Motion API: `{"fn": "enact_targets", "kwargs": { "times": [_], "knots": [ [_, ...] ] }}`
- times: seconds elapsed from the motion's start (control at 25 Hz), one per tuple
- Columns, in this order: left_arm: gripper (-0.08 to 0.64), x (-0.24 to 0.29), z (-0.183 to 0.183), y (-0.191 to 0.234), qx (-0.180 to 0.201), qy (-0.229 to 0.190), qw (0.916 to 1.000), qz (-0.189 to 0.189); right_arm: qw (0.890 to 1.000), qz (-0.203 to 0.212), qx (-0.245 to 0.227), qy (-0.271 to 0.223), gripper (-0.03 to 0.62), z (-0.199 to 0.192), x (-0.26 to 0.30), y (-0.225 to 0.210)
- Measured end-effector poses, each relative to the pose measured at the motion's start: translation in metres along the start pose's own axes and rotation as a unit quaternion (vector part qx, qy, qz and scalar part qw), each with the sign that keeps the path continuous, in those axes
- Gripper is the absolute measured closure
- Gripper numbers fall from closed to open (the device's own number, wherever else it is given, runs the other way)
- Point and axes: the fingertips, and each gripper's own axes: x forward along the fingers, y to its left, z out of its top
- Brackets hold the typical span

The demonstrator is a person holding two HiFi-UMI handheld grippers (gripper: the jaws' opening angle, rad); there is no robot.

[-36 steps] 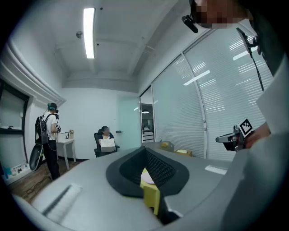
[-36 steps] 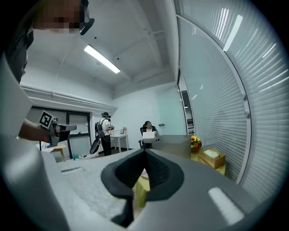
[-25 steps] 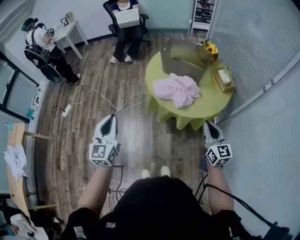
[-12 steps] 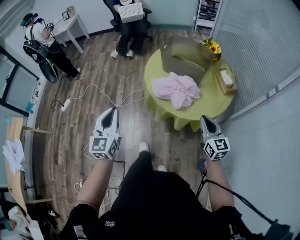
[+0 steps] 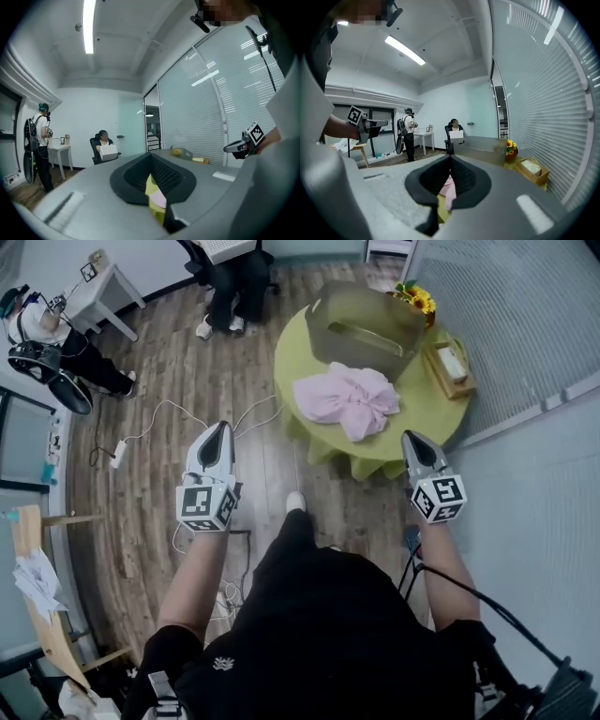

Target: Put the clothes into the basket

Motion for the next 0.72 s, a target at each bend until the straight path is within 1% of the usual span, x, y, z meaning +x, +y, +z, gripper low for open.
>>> {"fn": "enact_targets", "kwargs": {
  "times": [0.16, 0.28, 0.4, 0.56, 0.72],
  "knots": [
    [0.555, 0.054, -0.002, 0.019, 0.001, -0.004, 0.9996, -0.027, 1.0, -0.016, -0.007, 0.0, 0.591, 0.012, 0.036, -0.009],
    [0.555, 0.089, -0.01, 0.029, 0.009, 0.001, 0.9985, -0.054, 0.999, -0.029, -0.009, 0.008, 0.591, 0.012, 0.062, -0.012],
    [0.555, 0.119, -0.016, 0.04, 0.018, 0.003, 0.9967, -0.078, 0.999, -0.046, -0.007, 0.021, 0.592, 0.008, 0.088, -0.015],
    [0.555, 0.155, -0.018, 0.062, 0.024, 0.0, 0.9946, -0.101, 0.997, -0.071, 0.001, 0.03, 0.591, 0.009, 0.12, -0.02],
    [0.555, 0.187, -0.022, 0.079, 0.018, 0.001, 0.9918, -0.126, 0.995, -0.097, 0.005, 0.034, 0.591, 0.014, 0.142, -0.024]
  ]
}}
